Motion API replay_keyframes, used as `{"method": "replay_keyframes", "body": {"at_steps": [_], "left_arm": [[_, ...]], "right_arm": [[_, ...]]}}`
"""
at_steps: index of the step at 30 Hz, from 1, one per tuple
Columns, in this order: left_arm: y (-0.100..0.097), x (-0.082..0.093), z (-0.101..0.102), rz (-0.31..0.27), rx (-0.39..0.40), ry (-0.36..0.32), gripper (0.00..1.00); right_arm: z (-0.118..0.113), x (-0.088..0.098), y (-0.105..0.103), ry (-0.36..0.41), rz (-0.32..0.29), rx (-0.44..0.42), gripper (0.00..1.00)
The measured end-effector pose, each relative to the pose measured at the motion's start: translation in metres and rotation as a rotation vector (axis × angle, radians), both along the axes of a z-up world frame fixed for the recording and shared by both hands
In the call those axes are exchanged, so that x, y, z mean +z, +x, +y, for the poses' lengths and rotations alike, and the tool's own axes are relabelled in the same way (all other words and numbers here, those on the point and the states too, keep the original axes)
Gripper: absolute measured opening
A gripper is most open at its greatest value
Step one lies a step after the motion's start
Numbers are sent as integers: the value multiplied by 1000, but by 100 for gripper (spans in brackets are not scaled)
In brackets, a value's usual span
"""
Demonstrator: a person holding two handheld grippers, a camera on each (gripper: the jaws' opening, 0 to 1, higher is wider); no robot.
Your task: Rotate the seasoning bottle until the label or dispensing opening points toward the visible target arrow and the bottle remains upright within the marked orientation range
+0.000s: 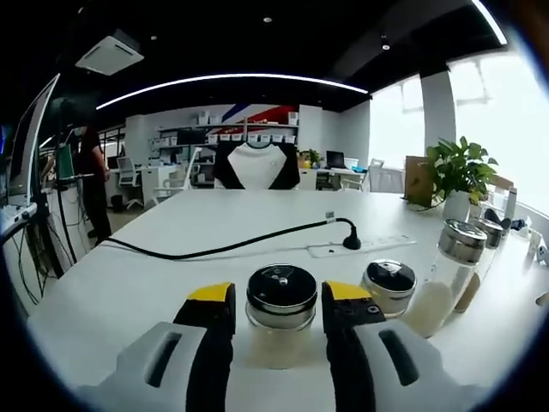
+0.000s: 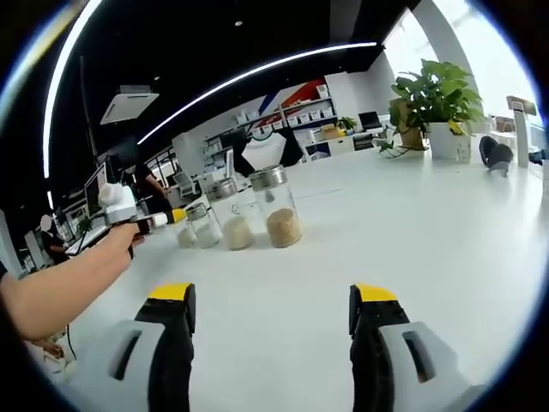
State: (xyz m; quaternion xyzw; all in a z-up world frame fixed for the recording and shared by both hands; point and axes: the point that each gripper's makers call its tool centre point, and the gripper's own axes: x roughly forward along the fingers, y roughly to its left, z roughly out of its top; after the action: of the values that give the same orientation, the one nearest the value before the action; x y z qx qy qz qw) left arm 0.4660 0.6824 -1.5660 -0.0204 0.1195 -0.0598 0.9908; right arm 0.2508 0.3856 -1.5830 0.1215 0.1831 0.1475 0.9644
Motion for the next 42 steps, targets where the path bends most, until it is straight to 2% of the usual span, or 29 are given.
{"method": "replay_keyframes", "body": {"at_steps": [4, 18, 32, 42], "left_arm": [[0, 1, -2, -4, -6, 0, 34], [-1, 0, 4, 5, 3, 9, 33], [-28, 10, 13, 6, -10, 4, 33], [-58, 5, -2, 31, -56, -4, 33]], "right_arm": [[-1, -1, -1, 1, 2, -1, 72], [-5, -3, -6, 11, 8, -7, 72], [7, 18, -16, 10, -35, 25, 71], [15, 34, -26, 17, -65, 54, 71]]}}
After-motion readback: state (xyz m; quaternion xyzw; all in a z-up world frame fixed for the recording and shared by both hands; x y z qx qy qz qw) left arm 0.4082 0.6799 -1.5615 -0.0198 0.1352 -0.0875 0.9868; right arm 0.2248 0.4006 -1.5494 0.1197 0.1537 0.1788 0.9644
